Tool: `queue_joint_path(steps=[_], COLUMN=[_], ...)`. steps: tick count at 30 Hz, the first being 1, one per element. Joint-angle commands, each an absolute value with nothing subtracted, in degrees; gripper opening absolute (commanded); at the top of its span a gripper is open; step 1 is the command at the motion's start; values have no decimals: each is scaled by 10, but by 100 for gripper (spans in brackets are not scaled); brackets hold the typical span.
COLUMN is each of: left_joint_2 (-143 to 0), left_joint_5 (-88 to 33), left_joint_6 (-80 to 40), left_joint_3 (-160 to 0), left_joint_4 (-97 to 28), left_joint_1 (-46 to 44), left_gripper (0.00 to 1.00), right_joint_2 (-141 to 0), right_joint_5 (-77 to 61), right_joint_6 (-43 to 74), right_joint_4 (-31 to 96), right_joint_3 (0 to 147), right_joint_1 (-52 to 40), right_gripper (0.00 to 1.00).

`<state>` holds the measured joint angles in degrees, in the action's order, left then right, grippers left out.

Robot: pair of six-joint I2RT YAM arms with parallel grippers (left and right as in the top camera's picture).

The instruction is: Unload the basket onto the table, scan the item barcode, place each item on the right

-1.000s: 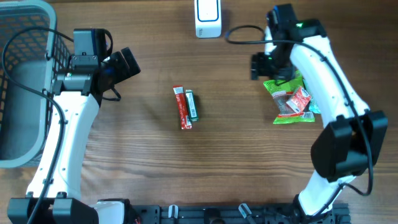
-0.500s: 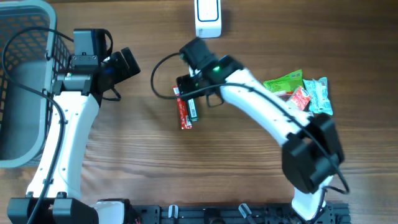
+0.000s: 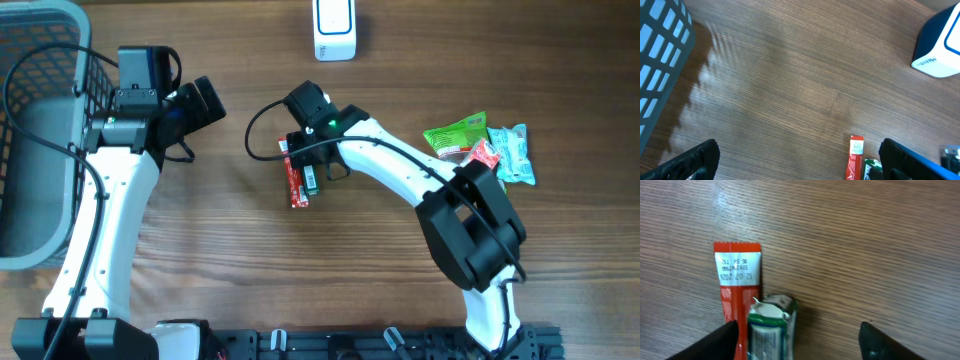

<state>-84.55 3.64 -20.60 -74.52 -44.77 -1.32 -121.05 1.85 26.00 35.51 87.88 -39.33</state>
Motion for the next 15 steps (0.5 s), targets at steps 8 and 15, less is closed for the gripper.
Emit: queue_joint_path(steps=[8,15], left_joint_2=[-848,-848], left_joint_5=[44,44], left_joint_6=[-199,-199], left_joint_3=[-749,-749], left_joint_4=[-447,-447], left_joint_1=[-10,-10], left_gripper=[100,100], right_joint_2=[-1226,-1179], right_joint_5=[46,109], right_joint_6=[286,386], right_joint_4=[367,465], right_joint_3=[875,875], right_joint_1=[-385,-342], right_gripper=[34,31])
